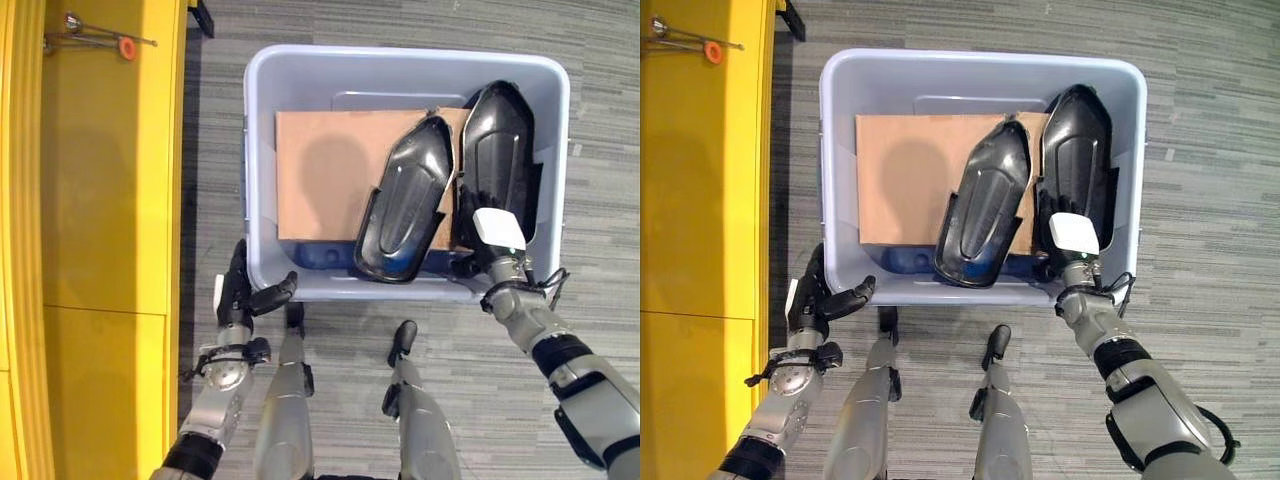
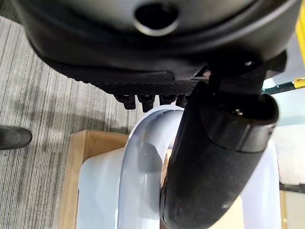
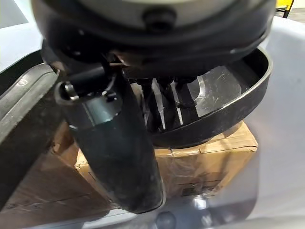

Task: Move parts from the plastic box to the shelf.

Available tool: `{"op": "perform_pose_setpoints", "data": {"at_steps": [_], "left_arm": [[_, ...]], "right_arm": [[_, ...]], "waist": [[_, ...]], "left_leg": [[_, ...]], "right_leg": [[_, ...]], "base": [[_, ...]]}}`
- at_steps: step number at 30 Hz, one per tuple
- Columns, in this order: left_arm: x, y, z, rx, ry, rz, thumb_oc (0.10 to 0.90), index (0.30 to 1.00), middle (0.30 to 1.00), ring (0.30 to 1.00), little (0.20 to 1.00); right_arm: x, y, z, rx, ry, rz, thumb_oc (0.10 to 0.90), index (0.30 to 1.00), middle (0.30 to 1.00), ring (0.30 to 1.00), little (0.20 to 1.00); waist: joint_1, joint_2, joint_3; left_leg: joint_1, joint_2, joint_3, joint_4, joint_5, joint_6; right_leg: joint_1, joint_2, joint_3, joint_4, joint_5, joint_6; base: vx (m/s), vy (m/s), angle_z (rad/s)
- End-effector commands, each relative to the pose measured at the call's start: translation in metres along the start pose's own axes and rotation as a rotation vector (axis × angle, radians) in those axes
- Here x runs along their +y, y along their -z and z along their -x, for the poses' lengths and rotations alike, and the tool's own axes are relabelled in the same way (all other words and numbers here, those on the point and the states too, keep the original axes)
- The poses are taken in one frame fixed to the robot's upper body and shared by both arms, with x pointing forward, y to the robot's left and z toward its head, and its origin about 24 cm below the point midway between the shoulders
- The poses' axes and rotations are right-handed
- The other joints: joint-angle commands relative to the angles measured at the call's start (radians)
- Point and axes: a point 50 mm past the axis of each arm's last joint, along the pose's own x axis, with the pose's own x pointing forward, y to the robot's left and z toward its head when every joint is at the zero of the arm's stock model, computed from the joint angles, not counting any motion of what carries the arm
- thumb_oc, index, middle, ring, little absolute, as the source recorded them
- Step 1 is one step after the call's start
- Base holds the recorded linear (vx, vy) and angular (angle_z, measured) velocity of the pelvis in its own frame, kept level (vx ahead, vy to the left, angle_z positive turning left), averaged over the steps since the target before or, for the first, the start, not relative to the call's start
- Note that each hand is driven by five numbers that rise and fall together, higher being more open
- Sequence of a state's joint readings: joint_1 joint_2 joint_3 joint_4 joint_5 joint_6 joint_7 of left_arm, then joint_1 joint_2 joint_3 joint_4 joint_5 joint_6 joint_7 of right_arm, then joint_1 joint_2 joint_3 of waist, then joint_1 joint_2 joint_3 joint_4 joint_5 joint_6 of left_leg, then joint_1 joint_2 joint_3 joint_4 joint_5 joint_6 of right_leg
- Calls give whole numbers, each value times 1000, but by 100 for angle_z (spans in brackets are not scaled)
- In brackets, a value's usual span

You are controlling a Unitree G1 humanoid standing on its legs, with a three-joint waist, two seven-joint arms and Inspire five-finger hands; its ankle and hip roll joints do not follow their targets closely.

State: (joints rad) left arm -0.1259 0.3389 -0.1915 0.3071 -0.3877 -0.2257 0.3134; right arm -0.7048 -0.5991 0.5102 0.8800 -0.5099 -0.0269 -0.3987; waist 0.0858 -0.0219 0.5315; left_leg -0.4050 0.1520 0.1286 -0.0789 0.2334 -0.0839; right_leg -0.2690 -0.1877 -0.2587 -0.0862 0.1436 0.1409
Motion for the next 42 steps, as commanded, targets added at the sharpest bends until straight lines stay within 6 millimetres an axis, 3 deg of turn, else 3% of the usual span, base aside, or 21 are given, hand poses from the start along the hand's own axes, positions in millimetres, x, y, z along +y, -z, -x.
{"op": "perform_pose_setpoints", "data": {"at_steps": [1,2,18,26,33,42], "left_arm": [[3,2,6,-13,34,-40,900,1000,1000,1000,1000],[2,2,6,-13,37,-39,900,1000,1000,1000,1000],[4,-1,2,-17,24,-48,900,1000,1000,1000,1000],[6,-2,0,-18,12,-66,900,1000,1000,1000,1000],[9,0,0,-13,5,-86,900,1000,1000,1000,1000],[16,7,3,18,-18,-110,900,1000,1000,1000,1000]], "right_arm": [[0,33,3,115,-80,149,612,596,596,596,596],[0,34,3,115,-77,172,400,300,300,300,300],[-18,35,5,66,23,223,400,300,300,300,300],[-35,36,11,43,136,190,400,300,300,300,300],[-38,42,18,54,170,174,400,300,300,300,300],[-56,41,26,17,266,165,400,300,300,300,300]], "waist": [[24,1,-12],[24,2,-12],[8,-12,-12],[-3,-22,-12],[-3,-23,-12],[-8,-33,-61]], "left_leg": [[62,36,22,-8,-121,-54],[63,36,21,-8,-122,-55],[103,37,19,-8,-128,-56],[172,34,16,-8,-139,-53],[227,29,13,-8,-149,-49],[287,23,16,-8,-165,-42]], "right_leg": [[-49,-69,3,68,13,10],[-48,-69,2,69,13,10],[-4,-75,-5,69,8,15],[67,-80,-7,74,-5,17],[118,-87,-6,84,-17,17],[171,-94,-1,91,-35,18]], "base": [[0,0,0],[0,0,0],[0,1,0],[2,7,4],[3,4,1],[20,15,2]]}}
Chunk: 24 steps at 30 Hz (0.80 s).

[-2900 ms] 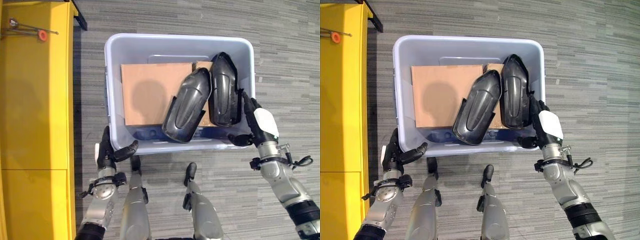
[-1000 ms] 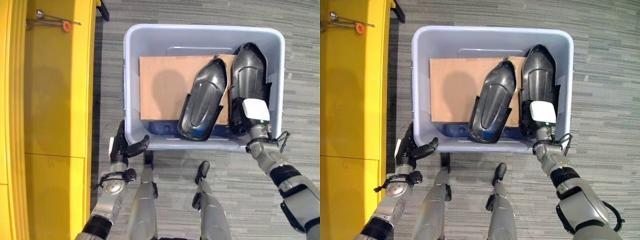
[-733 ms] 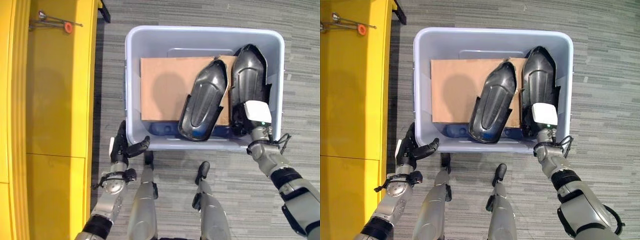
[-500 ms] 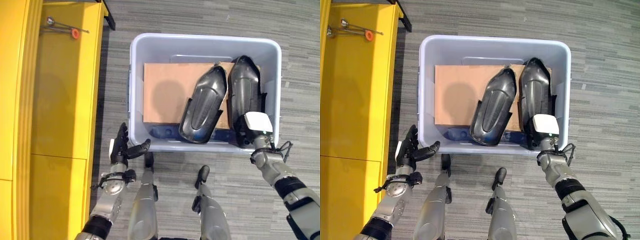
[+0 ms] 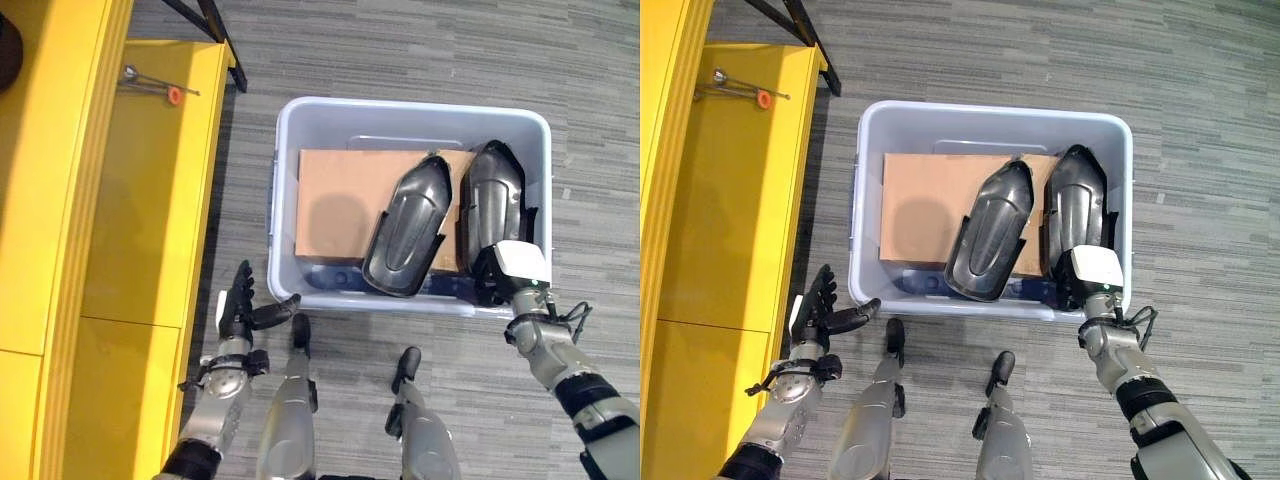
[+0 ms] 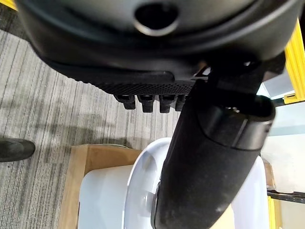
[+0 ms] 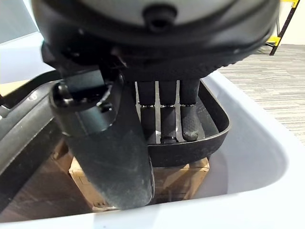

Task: Move parts from the plastic box to the shelf.

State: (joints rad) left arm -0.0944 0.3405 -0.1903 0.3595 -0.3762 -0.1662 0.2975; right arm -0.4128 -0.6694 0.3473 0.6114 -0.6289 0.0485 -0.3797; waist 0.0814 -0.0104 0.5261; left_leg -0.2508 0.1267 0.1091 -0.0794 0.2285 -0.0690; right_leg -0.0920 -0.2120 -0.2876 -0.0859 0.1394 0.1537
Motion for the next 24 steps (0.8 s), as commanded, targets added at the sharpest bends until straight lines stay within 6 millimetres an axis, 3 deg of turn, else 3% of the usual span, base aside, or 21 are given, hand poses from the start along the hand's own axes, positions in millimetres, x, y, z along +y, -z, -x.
{"op": "perform_pose_setpoints", "data": {"at_steps": [1,9,11,18,24], "left_arm": [[9,-18,-3,-114,-14,-57,900,1000,1000,1000,1000],[12,-17,-1,-110,-27,-79,900,1000,1000,1000,1000],[14,-17,0,-109,-33,-89,900,1000,1000,1000,1000],[19,-13,2,-94,-49,-105,900,1000,1000,1000,1000],[24,-2,10,-46,-45,-126,900,1000,1000,1000,1000]], "right_arm": [[-72,8,-20,-45,301,86,400,300,300,300,300],[-99,-6,-11,-130,442,47,400,300,300,300,300],[-114,-20,-4,-213,505,29,400,300,300,300,300],[-124,-36,5,-297,547,-3,400,300,300,300,300],[-137,-65,11,-430,580,-98,400,300,300,300,300]], "waist": [[-4,-46,-60],[-9,-54,-99],[-16,-56,-133],[-21,-54,-165],[-27,-48,-225]], "left_leg": [[138,48,36,-8,-162,-56],[170,47,42,-8,-170,-55],[192,47,42,-8,-177,-54],[230,48,45,-8,-188,-49],[295,54,59,-8,-204,-46]], "right_leg": [[0,-69,28,90,-32,5],[28,-66,36,79,-31,6],[50,-65,40,78,-36,5],[81,-63,46,89,-57,4],[131,-55,58,93,-79,-2]], "base": [[0,0,0],[0,0,0],[40,3,-3],[32,-3,-2],[52,-26,-9]]}}
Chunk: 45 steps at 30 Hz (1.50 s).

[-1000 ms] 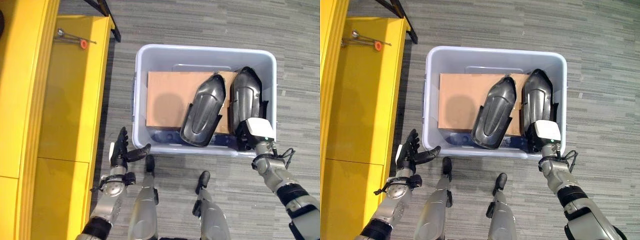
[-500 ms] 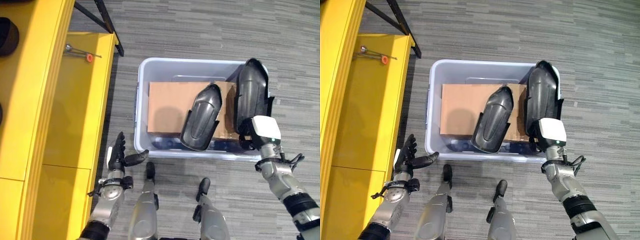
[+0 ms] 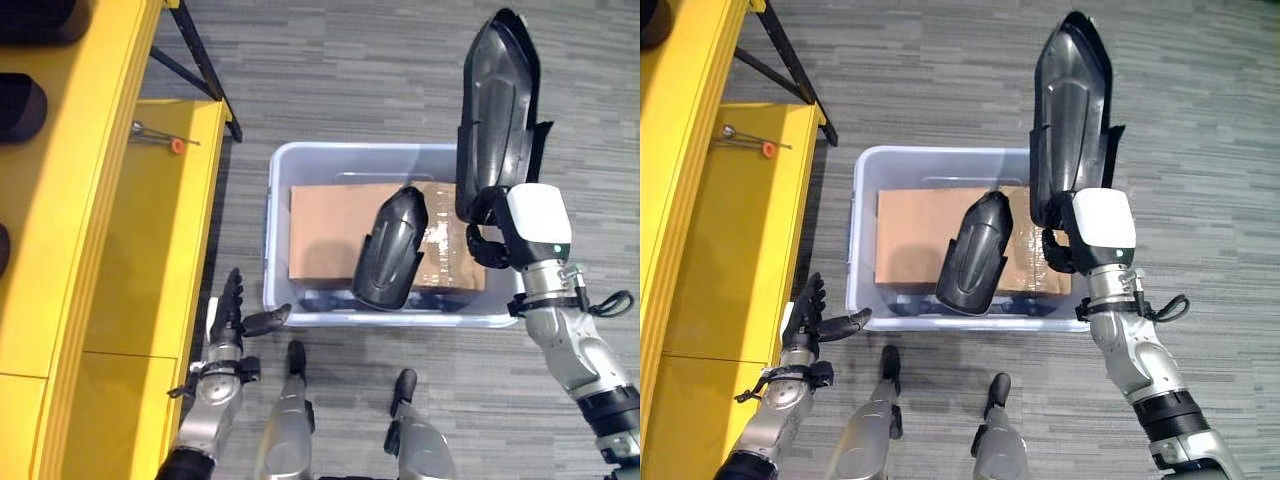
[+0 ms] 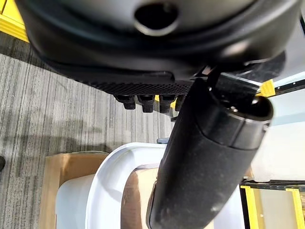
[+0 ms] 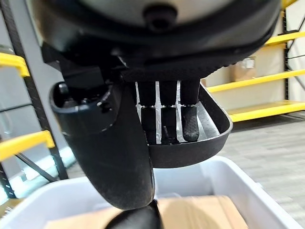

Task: Move parts from the plastic box to the shelf.

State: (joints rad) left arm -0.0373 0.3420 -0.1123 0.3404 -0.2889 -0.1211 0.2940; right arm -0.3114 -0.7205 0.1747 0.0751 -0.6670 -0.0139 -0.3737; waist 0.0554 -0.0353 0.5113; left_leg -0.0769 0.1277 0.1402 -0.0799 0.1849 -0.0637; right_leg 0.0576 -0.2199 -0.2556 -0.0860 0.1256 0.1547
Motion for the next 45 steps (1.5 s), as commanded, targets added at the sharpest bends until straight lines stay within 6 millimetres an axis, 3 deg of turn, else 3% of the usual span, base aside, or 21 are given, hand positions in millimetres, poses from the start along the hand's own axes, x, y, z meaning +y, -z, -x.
{"op": "perform_pose_setpoints", "data": {"at_steps": [1,9,15,19,20,22,24,25,26,27,29,30,31,33,34,37,40,45], "left_arm": [[5,-9,3,-81,15,-46,900,1000,1000,1000,1000],[6,1,10,-44,34,-42,900,1000,1000,1000,1000],[7,11,18,-2,32,-9,900,1000,1000,1000,1000],[8,19,23,32,28,16,900,1000,1000,1000,1000],[9,23,26,46,25,25,900,1000,1000,1000,1000],[8,24,26,51,24,28,900,1000,1000,1000,1000],[7,24,25,55,31,31,900,1000,1000,1000,1000],[3,24,22,57,37,29,900,1000,1000,1000,1000],[2,22,19,49,40,30,900,1000,1000,1000,1000],[2,22,19,49,40,30,900,1000,1000,1000,1000],[-1,16,15,24,44,37,900,1000,1000,1000,1000],[-4,13,12,11,53,41,900,1000,1000,1000,1000],[-8,7,9,-7,56,54,900,1000,1000,1000,1000],[-10,5,6,-14,63,56,900,1000,1000,1000,1000],[-14,5,6,-10,84,45,900,1000,1000,1000,1000],[-17,9,8,1,112,12,900,1000,1000,1000,1000],[-15,7,10,-11,131,-14,900,1000,1000,1000,1000],[0,11,14,-6,99,-47,900,1000,1000,1000,1000]], "right_arm": [[-42,-19,-23,-149,209,-6,400,300,300,300,300],[-37,-50,-34,-255,163,-145,400,300,300,300,300],[-36,-71,-43,-344,127,-195,400,300,300,300,300],[-40,-84,-51,-408,121,-205,400,300,300,300,300],[-44,-91,-56,-443,128,-204,400,300,300,300,300],[-47,-92,-59,-450,138,-201,400,300,300,300,300],[-52,-91,-61,-459,156,-186,400,300,300,300,300],[-56,-87,-62,-449,166,-164,400,300,300,300,300],[-57,-84,-61,-441,168,-149,400,300,300,300,300],[-57,-84,-61,-441,168,-149,400,300,300,300,300],[-58,-81,-58,-438,178,-136,400,300,300,300,300],[-58,-81,-55,-444,178,-132,400,300,300,300,300],[-58,-78,-54,-431,174,-133,400,300,300,300,300],[-56,-76,-53,-422,165,-136,400,300,300,300,300],[-51,-65,-44,-372,132,-150,400,300,300,300,300],[-45,-58,-34,-330,102,-175,400,300,300,300,300],[-38,-52,-27,-297,62,-178,400,300,300,300,300],[-25,-48,-23,-260,5,-174,400,300,300,300,300]], "waist": [[-3,-21,-219],[-3,-1,-256],[7,28,-262],[29,46,-240],[54,53,-223],[58,61,-212],[74,70,-190],[67,68,-183],[60,58,-178],[61,58,-178],[46,36,-183],[46,23,-189],[36,20,-191],[31,19,-197],[0,36,-225],[0,47,-246],[13,53,-255],[56,45,-259]], "left_leg": [[129,55,28,-7,-161,-51],[169,81,30,-7,-156,-58],[171,123,5,-7,-119,-74],[151,162,-32,-7,-64,-88],[126,176,-62,-7,-20,-100],[96,185,-89,-7,16,-114],[32,190,-124,-7,78,-136],[-27,182,-94,-7,121,-125],[-26,172,-42,7,114,-107],[-26,171,-41,7,114,-107],[-19,158,12,142,12,-91],[-9,146,32,288,-98,-74],[11,165,63,415,-139,-63],[30,169,71,434,-152,-62],[151,131,106,254,-233,-56],[206,102,102,93,-227,-52],[245,60,93,-1,-215,-40],[231,-16,38,-7,-249,-4]], "right_leg": [[-13,-45,29,95,-68,-5],[17,-15,37,120,-111,-26],[20,32,24,165,-168,-61],[1,74,5,218,-212,-96],[-6,93,-9,216,-215,-110],[-12,106,-29,212,-215,-120],[-36,109,-72,220,-220,-130],[-55,91,-125,213,-211,-136],[-57,78,-144,201,-202,-136],[-57,78,-144,201,-202,-136],[-59,60,-169,175,-194,-134],[-50,52,-199,149,-179,-141],[-40,49,-244,147,-180,-153],[-40,46,-264,150,-181,-156],[-36,21,-307,172,-156,-116],[-47,-15,-319,208,-126,-87],[-50,-67,-341,237,-91,-54],[-21,-154,-393,244,-29,-2]], "base": [[40,-35,-9],[19,-64,-4],[-27,-143,-1],[-95,-216,13],[-94,-164,21],[-153,-187,32],[-242,-179,63],[-256,-153,110],[-187,-109,140],[-135,-96,116],[-120,-207,93],[-144,-225,125],[-129,-115,141],[-31,90,150],[16,279,136],[32,255,119],[3,293,25],[-34,234,43]]}}
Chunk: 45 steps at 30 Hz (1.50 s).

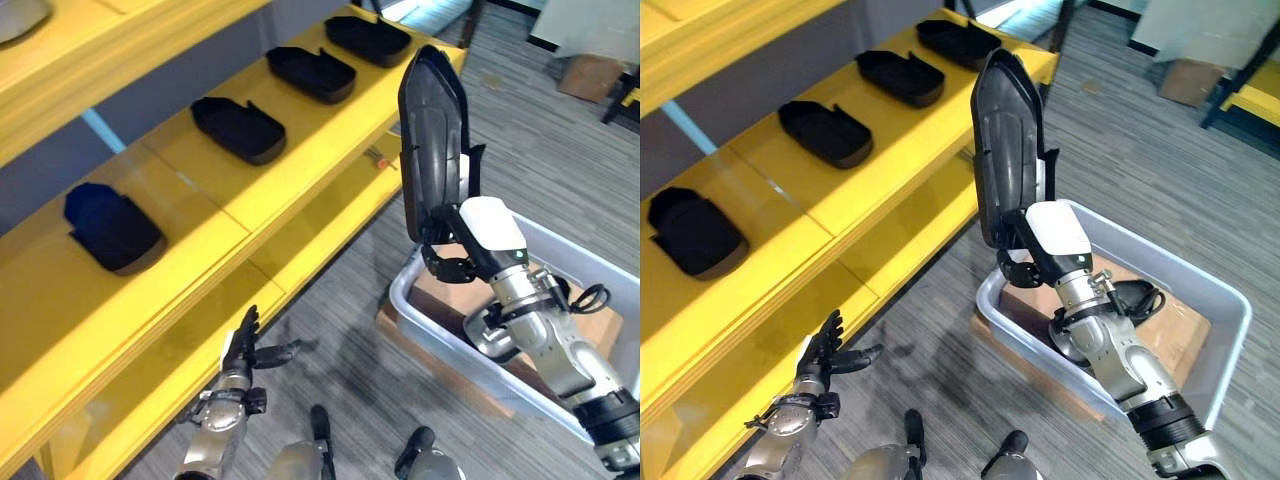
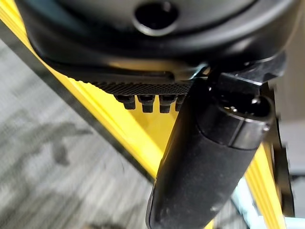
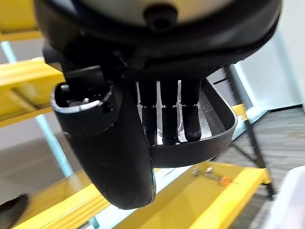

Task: Move parts from the plastic box to the shelf.

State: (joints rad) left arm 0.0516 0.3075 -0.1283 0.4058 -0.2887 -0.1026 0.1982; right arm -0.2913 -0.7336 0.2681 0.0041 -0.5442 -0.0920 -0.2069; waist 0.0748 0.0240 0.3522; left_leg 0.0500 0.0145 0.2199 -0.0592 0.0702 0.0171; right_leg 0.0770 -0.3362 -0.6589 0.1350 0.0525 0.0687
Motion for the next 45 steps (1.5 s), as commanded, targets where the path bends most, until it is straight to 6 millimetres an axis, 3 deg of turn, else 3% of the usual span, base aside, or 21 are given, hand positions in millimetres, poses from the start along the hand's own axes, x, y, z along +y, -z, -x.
{"op": "perform_pose_setpoints", "data": {"at_steps": [1,8,10,11,12,13,15,16,17,19,20,26,29,37,38,40,41,42,43,44,45], "left_arm": [[6,-32,-3,-176,3,-51,900,1000,1000,1000,1000],[20,-24,5,-156,-49,-71,900,1000,1000,1000,1000],[22,-25,5,-160,-56,-75,900,1000,1000,1000,1000],[22,-26,4,-165,-57,-76,900,1000,1000,1000,1000],[24,-29,3,-180,-68,-71,900,1000,1000,1000,1000],[24,-30,2,-185,-73,-68,900,1000,1000,1000,1000],[22,-31,1,-188,-73,-64,900,1000,1000,1000,1000],[20,-30,0,-184,-60,-65,900,1000,1000,1000,1000],[19,-30,0,-185,-59,-64,900,1000,1000,1000,1000],[16,-28,1,-174,-35,-65,900,1000,1000,1000,1000],[13,-26,2,-167,-17,-65,900,1000,1000,1000,1000],[7,-25,3,-170,13,-68,900,1000,1000,1000,1000],[5,-24,2,-159,22,-49,900,1000,1000,1000,1000],[1,-11,10,-113,42,-29,900,1000,1000,1000,1000],[-1,-14,6,-118,51,-31,900,1000,1000,1000,1000],[-5,-19,5,-136,68,-28,900,1000,1000,1000,1000],[-3,-20,5,-139,63,-29,900,1000,1000,1000,1000],[-3,-20,5,-139,63,-30,900,1000,1000,1000,1000],[-1,-21,5,-143,54,-30,900,1000,1000,1000,1000],[2,-23,4,-149,45,-32,900,1000,1000,1000,1000],[1,-23,4,-148,47,-33,900,1000,1000,1000,1000]], "right_arm": [[-42,-21,-26,-134,205,14,400,300,300,300,300],[-27,-23,-33,-119,148,20,400,300,300,300,300],[-23,-24,-35,-119,133,19,400,300,300,300,300],[-22,-24,-35,-120,125,24,400,300,300,300,300],[-19,-25,-36,-119,117,27,400,300,300,300,300],[-18,-25,-36,-119,111,31,400,300,300,300,300],[-16,-22,-33,-111,100,33,400,300,300,300,300],[-13,-19,-29,-99,84,26,400,300,300,300,300],[-13,-19,-29,-99,84,27,400,300,300,300,300],[-9,-13,-20,-76,61,9,400,300,300,300,300],[-8,-12,-15,-77,55,-5,400,300,300,300,300],[-8,-11,-12,-83,46,-44,400,300,300,300,300],[-17,-6,-7,-77,70,-50,400,300,300,300,300],[-29,-1,-5,-76,96,-9,400,300,300,300,300],[-37,5,-1,-58,122,16,400,300,300,300,300],[-42,10,2,-43,132,42,400,300,300,300,300],[-42,10,4,-41,133,47,400,300,300,300,300],[-42,10,4,-41,133,47,400,300,300,300,300],[-42,11,7,-34,135,48,400,300,300,300,300],[-43,14,12,-17,143,51,400,300,300,300,300],[-43,14,13,-15,143,51,400,300,300,300,300]], "waist": [[42,-20,-101],[82,-39,-112],[86,-45,-105],[82,-48,-99],[58,-55,-87],[54,-53,-88],[42,-47,-91],[28,-46,-94],[29,-46,-96],[5,-45,-106],[-3,-51,-115],[-11,-56,-137],[-13,-59,-149],[-3,-57,-133],[-15,-60,-107],[-36,-67,-92],[-38,-69,-89],[-36,-69,-90],[-41,-74,-89],[-58,-75,-92],[-58,-74,-94]], "left_leg": [[100,81,-52,-28,-142,-75],[95,-17,-112,-28,-173,-24],[102,-38,-127,-28,-175,-9],[99,-43,-141,-28,-173,-5],[80,-48,-167,-28,-149,0],[76,-45,-178,-28,-144,0],[68,-39,-204,-28,-130,3],[62,-37,-223,-28,-120,6],[59,-36,-222,-28,-118,5],[42,-46,-272,-28,-98,9],[21,-66,-319,-28,-76,12],[-8,-86,-387,-28,-43,-6],[-38,-77,-421,-28,-22,-32],[-38,-89,-472,-15,-11,-42],[-75,-85,-420,59,-31,-45],[-96,-33,-335,106,-64,-48],[-101,1,-319,120,-67,-53],[-102,3,-318,122,-69,-54],[-105,55,-312,125,-57,-58],[-100,155,-285,106,-11,-64],[-96,159,-286,95,-5,-68]], "right_leg": [[-35,-52,6,25,54,94],[-25,-139,4,46,103,131],[-32,-167,27,91,126,140],[-47,-168,75,113,133,140],[-94,-116,244,98,147,102],[-128,-68,356,97,125,89],[-160,48,513,118,40,66],[-167,124,586,134,-22,50],[-172,125,588,136,-21,48],[-181,248,697,162,-99,13],[-174,326,745,143,-112,-25],[-92,354,704,-23,-74,-48],[-49,331,606,-127,-47,-48],[-7,311,530,-164,-35,-49],[-22,287,502,-130,-47,-50],[-49,258,484,-93,-56,-49],[-60,249,484,-77,-62,-49],[-63,250,486,-72,-64,-50],[-75,242,488,-57,-72,-53],[-88,223,476,-30,-95,-52],[-93,226,475,-21,-101,-54]], "base": [[-44,187,38],[-29,200,24],[-16,159,37],[-138,93,38],[-156,49,33],[-136,19,38],[-17,10,68],[-15,3,55],[-34,1,43],[-11,-11,69],[5,-32,70],[-8,-124,84],[3,-144,54],[12,-64,51],[-83,38,45],[-80,72,82],[-41,50,99],[-15,55,68],[5,117,27],[8,106,27],[9,327,59]]}}
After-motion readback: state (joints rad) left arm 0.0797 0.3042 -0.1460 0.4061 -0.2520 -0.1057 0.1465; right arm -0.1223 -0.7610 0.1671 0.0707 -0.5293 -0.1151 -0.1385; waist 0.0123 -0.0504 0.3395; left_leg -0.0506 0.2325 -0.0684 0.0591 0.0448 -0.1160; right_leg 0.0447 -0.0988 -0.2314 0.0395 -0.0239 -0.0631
